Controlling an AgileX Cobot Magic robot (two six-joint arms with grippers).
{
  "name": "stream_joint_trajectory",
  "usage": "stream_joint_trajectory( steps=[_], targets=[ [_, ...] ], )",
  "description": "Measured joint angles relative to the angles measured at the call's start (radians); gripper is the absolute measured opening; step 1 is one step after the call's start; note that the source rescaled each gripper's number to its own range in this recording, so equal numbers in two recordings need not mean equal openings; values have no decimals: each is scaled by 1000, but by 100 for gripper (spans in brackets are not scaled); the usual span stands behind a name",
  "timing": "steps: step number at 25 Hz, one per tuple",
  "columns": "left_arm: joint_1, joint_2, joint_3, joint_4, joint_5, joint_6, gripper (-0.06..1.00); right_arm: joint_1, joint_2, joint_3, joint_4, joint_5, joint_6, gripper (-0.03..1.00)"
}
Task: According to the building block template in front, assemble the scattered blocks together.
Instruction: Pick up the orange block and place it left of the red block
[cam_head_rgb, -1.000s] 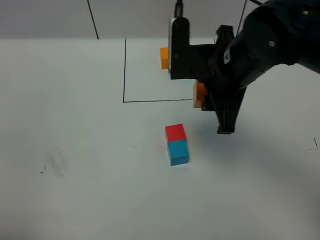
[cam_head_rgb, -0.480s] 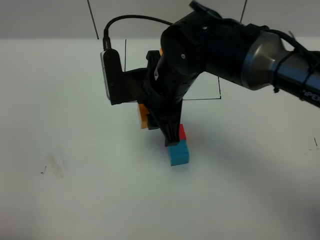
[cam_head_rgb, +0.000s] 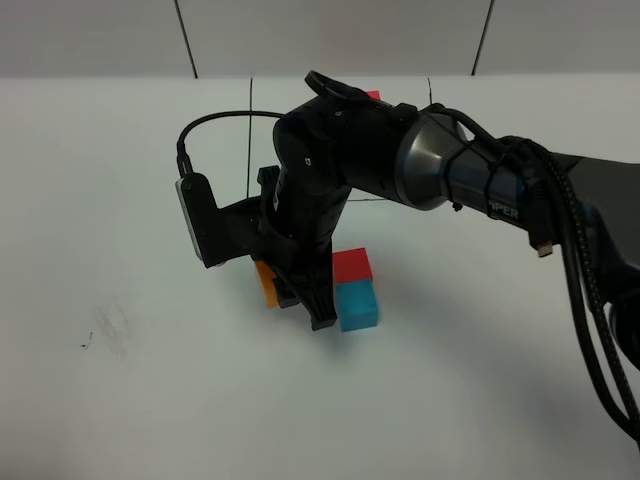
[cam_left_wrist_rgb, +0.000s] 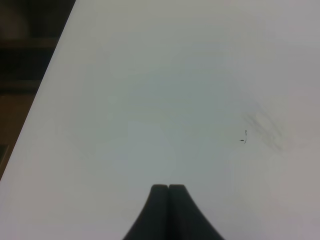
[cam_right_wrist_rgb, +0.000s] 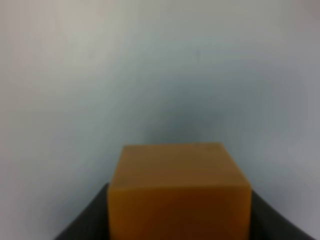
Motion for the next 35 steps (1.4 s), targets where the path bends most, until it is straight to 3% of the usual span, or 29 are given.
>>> stream_joint_trajectory(
  steps=[35],
  targets=[
    [0, 0, 0, 0, 0, 0, 0, -46, 97, -3, -24, -73, -19, 43]
  ],
)
